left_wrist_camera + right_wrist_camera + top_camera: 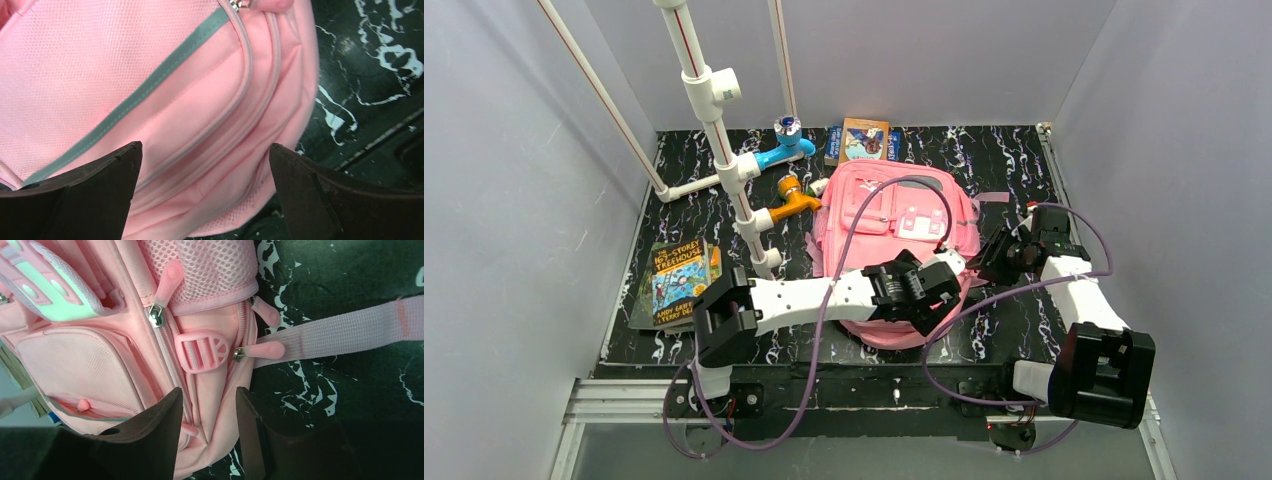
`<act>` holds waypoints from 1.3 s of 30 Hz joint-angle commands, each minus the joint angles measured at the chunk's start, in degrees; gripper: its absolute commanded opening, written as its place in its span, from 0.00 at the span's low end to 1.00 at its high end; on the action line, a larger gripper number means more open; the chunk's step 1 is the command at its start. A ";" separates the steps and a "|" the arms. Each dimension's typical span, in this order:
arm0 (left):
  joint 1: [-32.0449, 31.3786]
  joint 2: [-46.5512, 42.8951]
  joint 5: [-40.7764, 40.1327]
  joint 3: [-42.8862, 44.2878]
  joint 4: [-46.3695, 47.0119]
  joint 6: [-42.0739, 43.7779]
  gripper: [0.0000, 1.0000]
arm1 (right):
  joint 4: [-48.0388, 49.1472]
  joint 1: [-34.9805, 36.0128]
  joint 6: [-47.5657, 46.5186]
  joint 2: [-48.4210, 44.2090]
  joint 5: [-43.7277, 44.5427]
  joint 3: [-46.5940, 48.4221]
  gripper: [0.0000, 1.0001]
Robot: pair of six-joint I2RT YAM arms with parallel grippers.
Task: Pack the student bag
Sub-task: Unzip the student bag at the center of the board.
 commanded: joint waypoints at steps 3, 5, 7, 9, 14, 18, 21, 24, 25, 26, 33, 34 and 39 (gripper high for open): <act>0.79 4.42 -8.15 5.31 -1.42 4.15 0.98 | -0.57 -0.14 -0.89 -2.60 6.80 -0.75 0.52; 0.89 6.08 -9.22 6.26 -0.72 5.11 0.98 | 0.65 -0.20 0.51 -2.80 7.19 -1.44 0.52; 0.95 7.74 -10.23 6.74 0.16 5.86 0.98 | 1.89 -0.24 1.47 -2.55 7.56 -2.15 0.51; 0.90 9.15 -11.65 6.81 1.26 6.49 0.97 | 3.05 -0.36 2.01 -1.95 7.44 -2.69 0.51; 0.85 10.38 -15.89 5.38 5.44 8.91 0.70 | 5.35 -0.33 2.78 0.54 4.82 -3.42 0.50; 0.90 8.22 -15.92 5.24 5.56 7.89 0.19 | 4.82 -0.29 2.33 0.75 4.91 -2.54 0.50; 1.35 5.31 -12.07 5.11 5.44 6.97 0.00 | 4.22 -0.75 2.13 0.67 5.66 -1.51 0.50; 1.89 3.41 -7.11 5.00 4.86 5.23 0.00 | 4.13 -0.82 1.08 0.54 7.02 -0.63 0.51; 2.13 2.72 -6.16 4.87 4.47 4.12 0.00 | 4.54 -0.85 1.39 0.68 7.54 -0.61 0.53; 2.41 2.12 -4.77 4.54 4.41 3.33 0.00 | 5.30 -0.97 2.04 1.11 7.09 -0.88 0.54; 3.27 -0.15 -1.68 3.12 5.05 1.52 0.00 | 14.00 -1.29 13.82 4.39 0.14 -3.51 0.52; 3.27 -0.22 -1.27 3.12 5.10 1.47 0.00 | 15.60 -1.53 15.18 4.24 0.08 -3.91 0.52; 3.27 -1.32 -0.16 2.75 5.47 0.87 0.00 | 22.02 -4.08 20.21 6.58 -2.65 -5.30 0.52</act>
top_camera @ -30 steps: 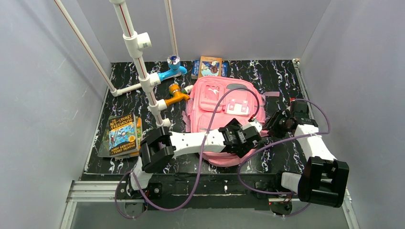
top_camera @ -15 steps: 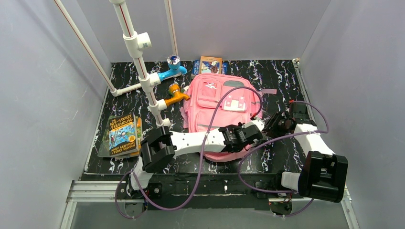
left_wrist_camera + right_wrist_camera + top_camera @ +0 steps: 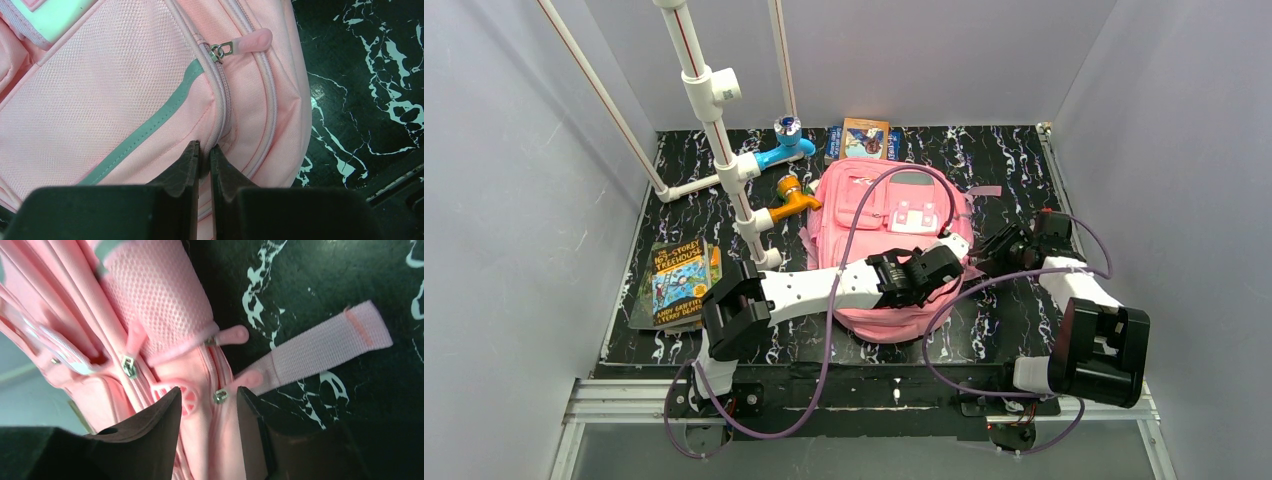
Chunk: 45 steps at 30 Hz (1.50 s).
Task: Pack the student bag
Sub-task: Unzip the student bag at the center of the board.
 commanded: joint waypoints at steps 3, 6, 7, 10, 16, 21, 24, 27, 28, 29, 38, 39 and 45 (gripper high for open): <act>0.14 -5.75 2.30 -0.18 0.18 -3.00 0.00 | 8.54 -4.06 7.55 2.02 -4.01 -2.35 0.50; 0.47 -5.95 2.88 0.40 0.14 -2.96 0.00 | 2.61 -4.28 -2.75 1.14 -0.67 1.03 0.61; 0.63 -6.12 3.11 0.44 0.14 -2.91 0.00 | -0.98 -4.05 -7.53 0.79 3.00 2.92 0.66; 1.65 -6.68 4.76 0.49 0.14 -2.91 0.00 | -8.26 -1.19 -20.78 1.02 12.22 8.15 0.71; 4.65 -8.28 11.75 0.09 0.49 -1.96 0.00 | -6.95 13.62 -36.23 -4.31 21.41 7.87 0.76; 6.06 -9.20 18.07 0.37 0.16 -1.13 0.00 | -9.54 14.53 -48.18 -4.23 21.91 10.15 0.74; 6.49 -10.47 18.56 -0.38 0.05 -1.28 0.00 | -12.41 14.49 -55.37 -3.23 22.21 11.71 0.69; 7.45 -11.33 18.73 -1.13 -0.03 -0.91 0.00 | -10.71 14.44 -61.31 -5.98 20.79 8.20 0.67; 7.79 -11.48 18.97 -1.26 -0.04 -0.70 0.00 | -10.70 14.44 -62.36 -7.26 19.74 7.18 0.67; 8.07 -11.57 19.02 -1.35 -0.04 -0.63 0.00 | -10.47 14.72 -64.31 -8.72 18.47 5.66 0.65; 9.53 -12.09 21.61 -1.84 1.18 -1.30 0.00 | -1.11 15.90 -69.68 -15.98 6.61 -4.05 0.61; 9.55 -12.29 22.13 -1.51 1.49 -1.61 0.00 | 0.52 15.90 -69.25 -15.07 5.79 -4.81 0.62; 9.66 -12.34 22.13 -0.97 1.90 -2.22 0.00 | 6.07 15.85 -69.06 -10.05 4.89 -5.78 0.61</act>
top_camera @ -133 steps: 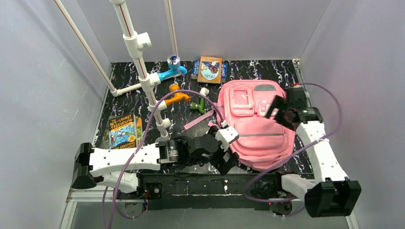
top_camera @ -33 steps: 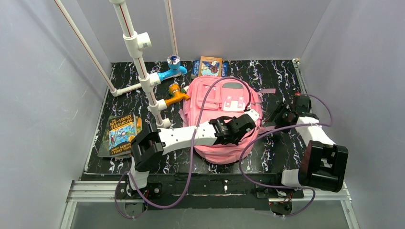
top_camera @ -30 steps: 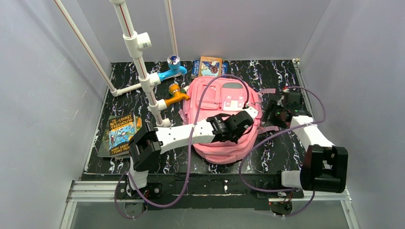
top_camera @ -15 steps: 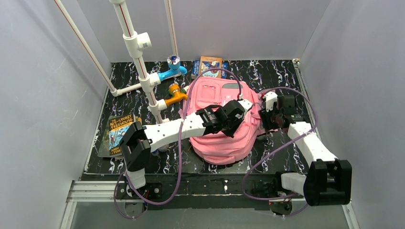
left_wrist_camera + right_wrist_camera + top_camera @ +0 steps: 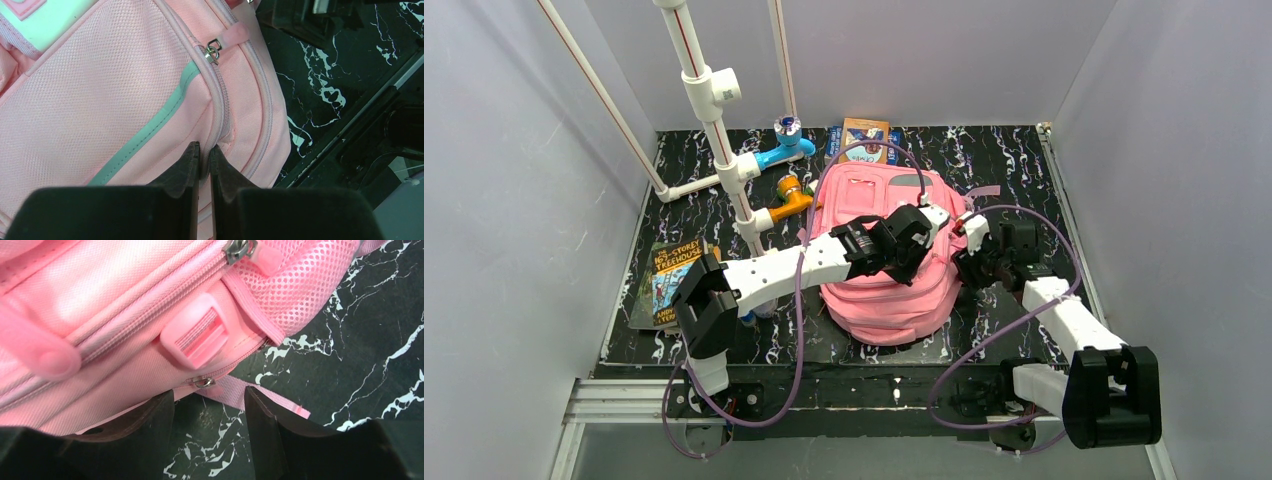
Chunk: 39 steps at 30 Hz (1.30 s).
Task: Pack the student bag
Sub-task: Unzip the student bag at the center of the board.
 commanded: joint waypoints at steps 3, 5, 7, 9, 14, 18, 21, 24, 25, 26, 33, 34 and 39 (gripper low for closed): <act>0.37 -5.01 1.18 1.00 1.46 -1.84 0.00 | 8.89 0.02 -1.56 3.54 -3.60 -1.10 0.58; 0.37 -5.15 1.17 0.92 1.46 -1.92 0.00 | 9.57 0.02 -1.45 3.59 -4.36 -1.54 0.55; 0.37 -5.13 0.99 1.02 1.46 -1.90 0.00 | 10.59 0.11 -0.74 2.73 -5.69 -2.56 0.52; 0.43 -5.00 0.66 1.33 1.38 -1.75 0.00 | 10.58 0.19 0.09 1.68 -6.26 -2.93 0.41; 0.93 -3.94 0.43 2.28 1.46 -1.74 0.00 | 4.45 2.75 3.03 -1.75 -5.19 -0.74 0.01; 1.20 -2.81 0.90 3.74 1.46 -2.17 0.00 | -4.60 4.25 12.58 -2.49 -5.95 6.45 0.01; 1.25 -1.91 1.33 5.28 1.33 -2.82 0.00 | -0.77 5.16 27.60 -6.72 -7.69 8.59 0.01; 1.25 -1.28 1.80 6.83 0.92 -3.59 0.00 | -6.34 5.93 36.84 -7.23 -3.77 11.40 0.01; 1.25 -1.12 1.98 7.12 0.86 -3.93 0.00 | -8.78 6.11 39.12 -7.24 -3.74 11.83 0.01; 1.25 -0.93 2.19 7.38 0.88 -4.20 0.00 | -11.28 6.30 41.80 -7.24 -3.39 11.99 0.01; 1.25 2.74 2.25 10.35 0.39 -5.07 0.00 | -34.14 12.38 51.94 -13.30 0.15 12.37 0.01; 1.25 3.88 2.15 11.27 0.18 -5.22 0.00 | -36.44 14.54 52.92 -14.76 0.28 12.79 0.01; 1.25 7.80 2.84 15.81 -0.10 -6.97 0.00 | -38.69 20.11 62.24 -20.67 -5.75 12.58 0.01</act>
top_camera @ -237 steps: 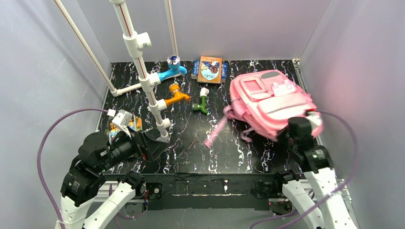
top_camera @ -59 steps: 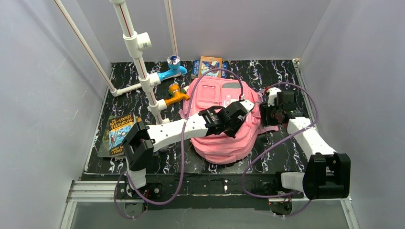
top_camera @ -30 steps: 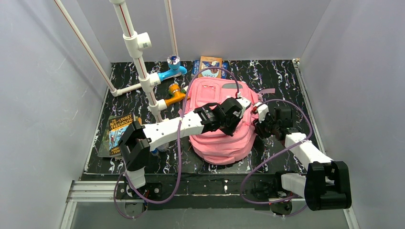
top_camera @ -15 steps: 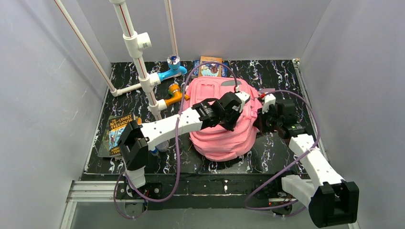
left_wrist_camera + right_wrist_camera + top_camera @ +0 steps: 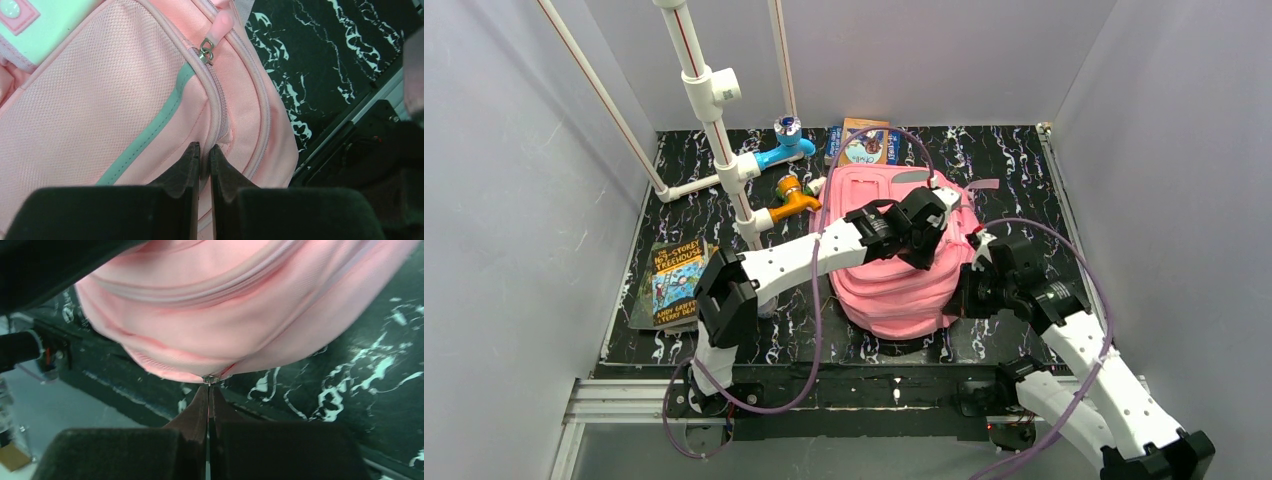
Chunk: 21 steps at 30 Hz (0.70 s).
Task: Pack the student bag
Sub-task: Unzip the student bag at the center of the board.
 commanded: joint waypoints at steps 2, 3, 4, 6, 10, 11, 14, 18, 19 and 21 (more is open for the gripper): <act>-0.22 2.86 1.90 6.01 2.84 -3.93 0.00 | -0.51 4.52 12.74 -5.30 -11.98 -2.05 0.01; -0.30 3.46 2.27 6.37 2.83 -4.26 0.00 | 2.18 4.99 14.18 -6.22 -13.52 -3.86 0.01; -0.31 3.83 2.41 6.69 2.64 -4.38 0.00 | 4.15 5.29 15.41 -6.74 -14.48 -4.64 0.01; -0.35 4.08 2.35 6.83 1.86 -4.45 0.00 | 8.57 5.39 17.60 -8.04 -16.10 -5.14 0.01; -0.35 0.85 5.32 3.97 -0.95 -4.32 0.34 | 13.53 5.41 21.34 -9.50 -14.74 -6.98 0.01; -0.35 -1.60 6.54 1.85 -0.61 -4.78 0.49 | 13.26 5.41 21.73 -8.91 -14.34 -7.58 0.01; -0.63 -10.79 10.81 -6.35 1.37 -5.52 0.71 | 12.23 5.39 23.71 -7.17 -13.99 -9.37 0.01; -2.96 -23.21 12.59 -17.04 1.73 -3.34 0.90 | 13.10 5.39 30.09 -6.68 -12.56 -9.69 0.01; -4.28 -25.85 11.70 -20.51 1.90 -2.52 0.92 | 12.85 5.36 31.67 -6.55 -11.84 -9.17 0.01; -8.92 -31.34 5.67 -25.79 3.50 -0.84 0.91 | 10.61 5.39 34.57 -5.57 -9.36 -7.40 0.01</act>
